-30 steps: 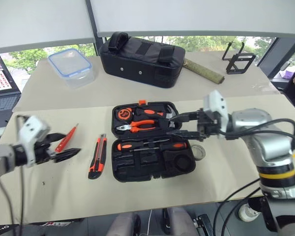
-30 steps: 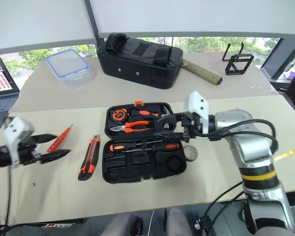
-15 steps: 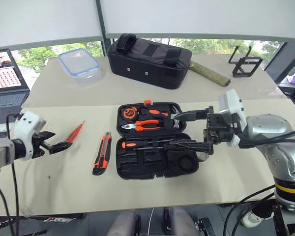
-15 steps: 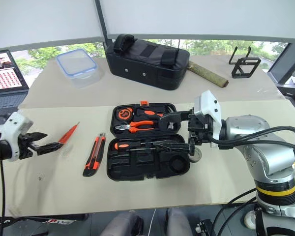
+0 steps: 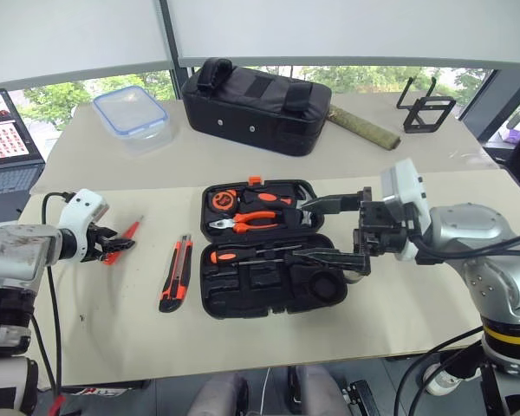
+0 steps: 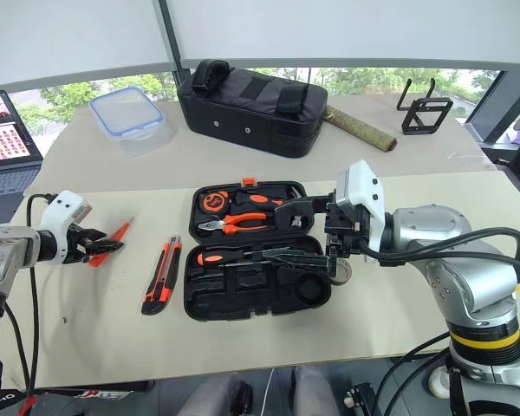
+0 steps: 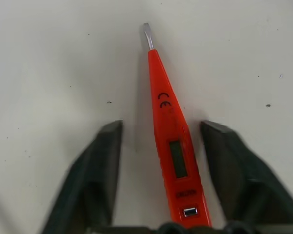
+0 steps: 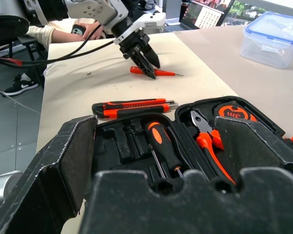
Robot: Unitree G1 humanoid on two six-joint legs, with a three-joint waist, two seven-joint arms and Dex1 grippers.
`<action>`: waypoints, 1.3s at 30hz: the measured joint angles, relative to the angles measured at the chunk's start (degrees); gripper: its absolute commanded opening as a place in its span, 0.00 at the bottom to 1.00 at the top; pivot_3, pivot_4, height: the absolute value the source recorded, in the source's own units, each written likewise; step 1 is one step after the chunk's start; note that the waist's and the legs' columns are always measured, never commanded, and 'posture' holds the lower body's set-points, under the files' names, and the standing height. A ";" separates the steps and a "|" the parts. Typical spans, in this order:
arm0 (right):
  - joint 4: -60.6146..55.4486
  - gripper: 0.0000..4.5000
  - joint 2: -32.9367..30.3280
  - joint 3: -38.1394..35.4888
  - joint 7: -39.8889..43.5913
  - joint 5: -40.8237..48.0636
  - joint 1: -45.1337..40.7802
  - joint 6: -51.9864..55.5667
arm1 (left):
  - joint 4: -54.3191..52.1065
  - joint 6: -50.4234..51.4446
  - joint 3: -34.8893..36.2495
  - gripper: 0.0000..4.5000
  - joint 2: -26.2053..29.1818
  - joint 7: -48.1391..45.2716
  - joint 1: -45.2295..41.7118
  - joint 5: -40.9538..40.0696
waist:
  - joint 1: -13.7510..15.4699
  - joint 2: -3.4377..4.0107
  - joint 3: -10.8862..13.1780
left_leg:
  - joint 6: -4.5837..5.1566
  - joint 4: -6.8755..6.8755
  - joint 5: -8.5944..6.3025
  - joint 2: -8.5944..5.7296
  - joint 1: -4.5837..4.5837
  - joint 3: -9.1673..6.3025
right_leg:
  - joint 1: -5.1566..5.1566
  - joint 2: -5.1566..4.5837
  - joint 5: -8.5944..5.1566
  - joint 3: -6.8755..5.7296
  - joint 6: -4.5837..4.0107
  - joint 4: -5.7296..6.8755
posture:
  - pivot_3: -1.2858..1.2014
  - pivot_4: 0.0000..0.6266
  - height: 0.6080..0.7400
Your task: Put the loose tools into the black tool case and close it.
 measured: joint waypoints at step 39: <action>-8.26 1.00 -10.26 -12.55 -6.37 4.11 21.66 0.17 | -26.82 5.32 -31.47 0.10 -11.96 -23.26 -16.52 2.12 | 0.68 -0.13 0.06 | 0.07 0.16 0.00 0.01 -0.12 -0.05 | 0.14 -0.02 0.00 0.11 0.01 -0.13 | 0.52 0.24 0.80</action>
